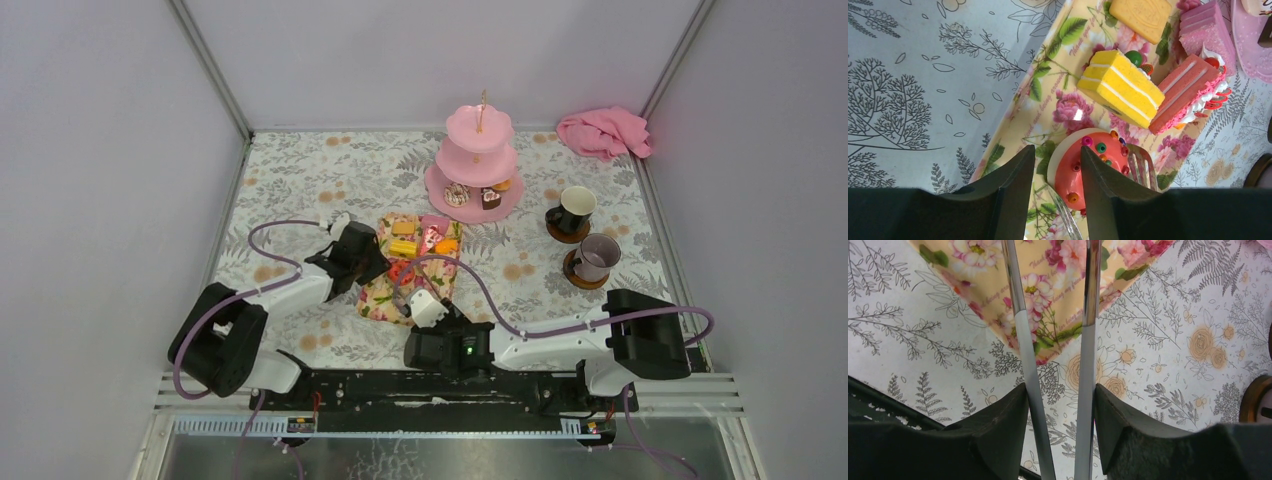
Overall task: Serve the afternoon tea
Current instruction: Pick up the desert from the tray.
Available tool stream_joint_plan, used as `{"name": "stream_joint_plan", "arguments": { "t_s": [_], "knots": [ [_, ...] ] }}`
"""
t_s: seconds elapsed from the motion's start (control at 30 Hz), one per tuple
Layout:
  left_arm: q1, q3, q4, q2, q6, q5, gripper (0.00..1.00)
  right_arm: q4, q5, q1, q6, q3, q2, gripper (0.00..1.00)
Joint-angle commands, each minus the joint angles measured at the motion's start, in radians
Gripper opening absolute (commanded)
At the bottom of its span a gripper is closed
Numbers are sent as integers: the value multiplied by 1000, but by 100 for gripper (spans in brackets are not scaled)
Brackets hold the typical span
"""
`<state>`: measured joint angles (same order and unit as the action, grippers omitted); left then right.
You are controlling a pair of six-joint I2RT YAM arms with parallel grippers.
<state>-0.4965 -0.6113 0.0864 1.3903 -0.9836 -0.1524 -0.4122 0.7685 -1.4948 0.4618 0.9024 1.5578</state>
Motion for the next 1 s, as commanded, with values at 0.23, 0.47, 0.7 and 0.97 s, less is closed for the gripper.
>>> {"name": "stream_joint_plan", "arguments": {
  "t_s": [0.23, 0.47, 0.7, 0.97],
  "knots": [
    [6, -21, -51, 6, 23, 33, 44, 66, -23, 49, -55, 45, 24, 53],
    [5, -20, -54, -4, 19, 45, 43, 84, -49, 69, -60, 34, 19, 41],
    [6, -23, -29, -56, 7, 6, 50, 53, -55, 71, -42, 43, 5, 23],
    [6, -36, 28, -164, -16, -119, 56, 6, -49, 70, -32, 64, -39, 2]
  ]
}}
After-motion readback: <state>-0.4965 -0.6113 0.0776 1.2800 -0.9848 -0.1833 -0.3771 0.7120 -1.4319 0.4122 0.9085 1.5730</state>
